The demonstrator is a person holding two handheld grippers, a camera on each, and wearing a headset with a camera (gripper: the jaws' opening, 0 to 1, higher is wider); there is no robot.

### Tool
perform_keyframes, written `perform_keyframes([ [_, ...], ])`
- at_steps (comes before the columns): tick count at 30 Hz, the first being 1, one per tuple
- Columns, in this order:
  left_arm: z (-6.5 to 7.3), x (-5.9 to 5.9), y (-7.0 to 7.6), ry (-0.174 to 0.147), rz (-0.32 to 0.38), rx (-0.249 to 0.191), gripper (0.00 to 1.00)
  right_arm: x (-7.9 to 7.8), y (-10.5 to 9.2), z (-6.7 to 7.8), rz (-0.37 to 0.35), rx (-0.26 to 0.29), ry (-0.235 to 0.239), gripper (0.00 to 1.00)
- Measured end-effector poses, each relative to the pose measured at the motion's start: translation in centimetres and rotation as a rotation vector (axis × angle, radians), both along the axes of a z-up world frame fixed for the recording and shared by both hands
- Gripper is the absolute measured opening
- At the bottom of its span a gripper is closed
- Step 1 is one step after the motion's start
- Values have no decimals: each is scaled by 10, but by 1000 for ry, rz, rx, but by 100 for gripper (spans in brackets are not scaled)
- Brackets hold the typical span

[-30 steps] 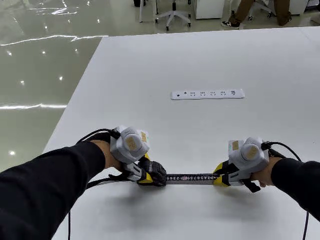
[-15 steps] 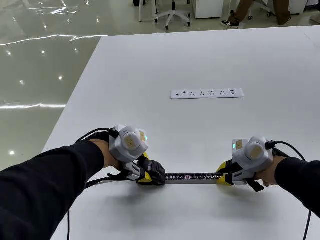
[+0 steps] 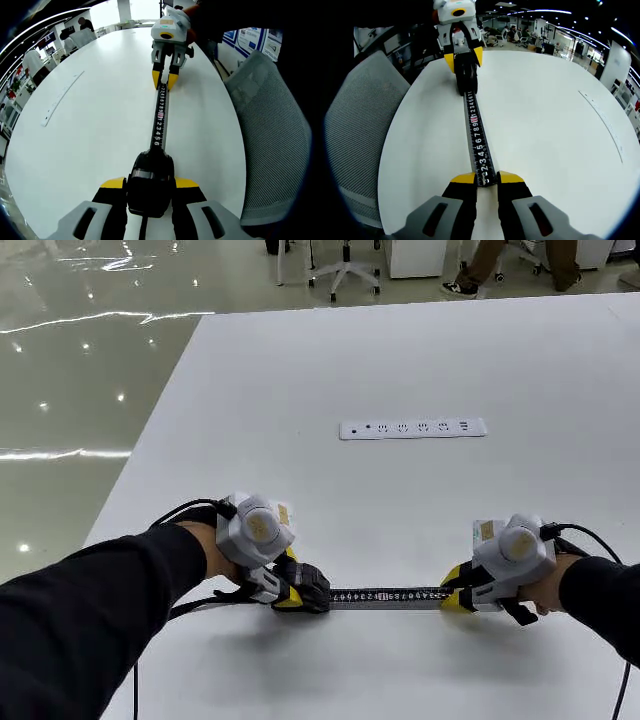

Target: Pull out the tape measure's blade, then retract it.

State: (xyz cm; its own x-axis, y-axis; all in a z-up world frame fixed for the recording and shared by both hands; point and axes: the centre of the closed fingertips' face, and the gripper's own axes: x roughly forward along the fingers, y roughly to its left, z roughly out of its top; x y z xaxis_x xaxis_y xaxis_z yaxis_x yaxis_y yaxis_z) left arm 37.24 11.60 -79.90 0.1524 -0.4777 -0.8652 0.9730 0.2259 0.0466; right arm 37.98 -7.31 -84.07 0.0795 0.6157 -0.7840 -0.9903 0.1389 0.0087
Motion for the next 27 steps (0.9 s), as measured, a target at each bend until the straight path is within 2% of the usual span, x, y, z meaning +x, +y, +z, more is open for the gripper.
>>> perform_keyframes([
  [13,1,0,0,1,-3,-4,30,-6,-13,0,-6,2,-9,10],
  [27,1,0,1,3,-3,-6,30,-4,-28,1,-14,-8,-4,10],
])
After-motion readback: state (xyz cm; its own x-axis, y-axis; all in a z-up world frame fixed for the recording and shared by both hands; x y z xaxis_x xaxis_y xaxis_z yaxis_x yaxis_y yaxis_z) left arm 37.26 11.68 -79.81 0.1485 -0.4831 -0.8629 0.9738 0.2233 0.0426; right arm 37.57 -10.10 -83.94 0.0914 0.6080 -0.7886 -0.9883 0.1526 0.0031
